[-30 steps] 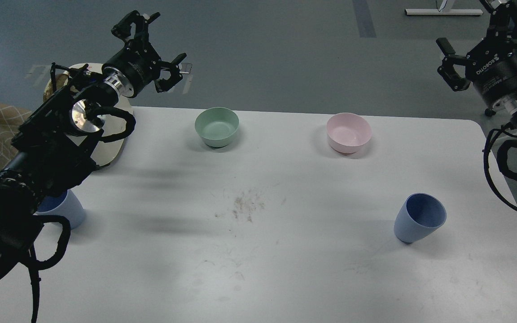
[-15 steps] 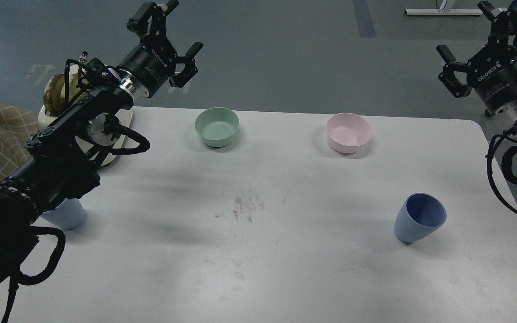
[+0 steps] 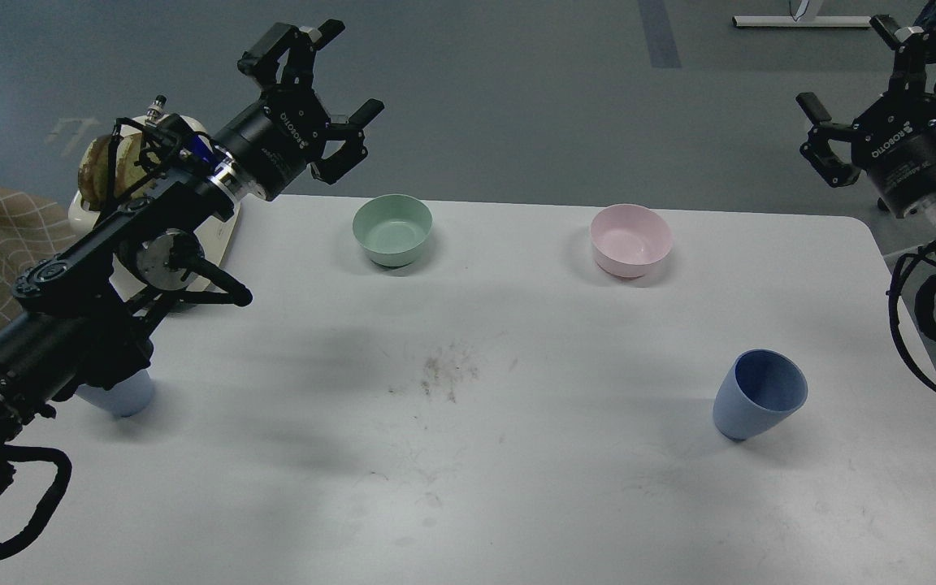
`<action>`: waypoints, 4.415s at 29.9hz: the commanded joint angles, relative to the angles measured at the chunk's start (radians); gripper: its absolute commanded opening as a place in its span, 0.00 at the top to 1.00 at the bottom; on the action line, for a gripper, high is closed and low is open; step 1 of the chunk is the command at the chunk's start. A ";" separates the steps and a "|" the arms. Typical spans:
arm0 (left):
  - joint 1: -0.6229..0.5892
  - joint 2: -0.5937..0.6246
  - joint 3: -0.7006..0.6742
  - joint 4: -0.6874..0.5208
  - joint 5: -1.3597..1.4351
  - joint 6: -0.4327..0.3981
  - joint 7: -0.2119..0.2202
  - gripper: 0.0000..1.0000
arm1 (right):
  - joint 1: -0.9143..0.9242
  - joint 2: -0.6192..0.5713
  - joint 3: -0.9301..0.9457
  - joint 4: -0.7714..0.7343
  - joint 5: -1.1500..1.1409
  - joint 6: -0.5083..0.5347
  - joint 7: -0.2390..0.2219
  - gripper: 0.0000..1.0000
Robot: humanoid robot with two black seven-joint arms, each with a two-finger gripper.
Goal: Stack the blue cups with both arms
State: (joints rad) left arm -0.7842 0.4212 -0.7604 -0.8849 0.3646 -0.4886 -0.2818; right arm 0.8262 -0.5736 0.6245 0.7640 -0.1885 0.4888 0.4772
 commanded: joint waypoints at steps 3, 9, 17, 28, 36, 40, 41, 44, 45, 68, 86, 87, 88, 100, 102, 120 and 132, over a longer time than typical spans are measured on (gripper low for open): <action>0.000 0.004 -0.004 -0.002 0.002 0.000 0.010 0.02 | -0.004 -0.002 0.000 0.000 0.000 0.000 0.000 0.00; -0.004 0.014 0.010 -0.008 0.030 0.000 0.021 0.02 | -0.010 0.000 0.000 0.001 0.000 0.000 0.001 0.00; -0.007 0.177 0.010 -0.150 0.276 0.000 0.016 0.02 | -0.015 -0.031 0.000 0.015 0.000 0.000 0.000 0.00; 0.008 0.536 0.012 -0.414 0.571 0.000 0.010 0.03 | -0.033 -0.042 0.000 0.032 0.000 0.000 0.000 0.00; 0.071 0.770 0.029 -0.548 0.763 0.000 -0.006 0.03 | -0.033 -0.031 -0.002 0.032 -0.017 0.000 0.000 0.00; 0.105 0.826 0.056 -0.548 0.881 0.000 -0.074 0.03 | -0.038 -0.035 -0.002 0.032 -0.017 0.000 0.000 0.00; 0.109 0.834 0.062 -0.548 0.899 0.000 -0.080 0.03 | -0.041 -0.037 -0.002 0.034 -0.017 0.000 0.000 0.00; 0.128 0.864 0.104 -0.548 0.959 0.000 -0.095 0.03 | -0.052 -0.040 -0.002 0.034 -0.019 0.000 0.000 0.00; 0.128 0.864 0.110 -0.548 0.968 0.000 -0.096 0.03 | -0.053 -0.042 0.000 0.034 -0.019 0.000 0.000 0.00; 0.131 0.918 0.415 -0.421 1.246 0.000 -0.186 0.03 | -0.062 -0.075 0.000 0.044 -0.019 0.000 0.000 0.00; 0.140 0.840 0.457 -0.261 1.235 0.059 -0.188 0.20 | -0.084 -0.075 0.001 0.061 -0.019 0.000 0.000 0.00; 0.146 0.838 0.457 -0.259 1.235 0.059 -0.188 0.20 | -0.082 -0.075 0.001 0.060 -0.019 0.000 0.000 0.00; 0.149 0.838 0.457 -0.259 1.235 0.059 -0.188 0.20 | -0.084 -0.075 0.001 0.061 -0.019 0.000 0.000 0.00; 0.177 0.809 0.457 -0.213 1.249 0.077 -0.184 0.38 | -0.096 -0.075 0.004 0.061 -0.019 0.000 0.001 0.00; 0.181 0.803 0.457 -0.210 1.249 0.082 -0.184 0.46 | -0.098 -0.078 0.006 0.061 -0.019 0.000 0.001 0.00; 0.186 0.814 0.444 -0.273 1.280 0.096 -0.189 1.00 | -0.096 -0.081 0.008 0.061 -0.019 0.000 0.000 0.00; -0.056 0.821 0.438 -0.618 1.461 0.088 -0.183 1.00 | 0.024 -0.078 0.009 0.063 -0.019 0.000 0.000 0.00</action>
State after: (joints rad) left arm -0.7831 1.2564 -0.3247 -1.4475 1.7759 -0.3951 -0.4661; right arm 0.8102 -0.6546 0.6353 0.8270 -0.2072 0.4887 0.4771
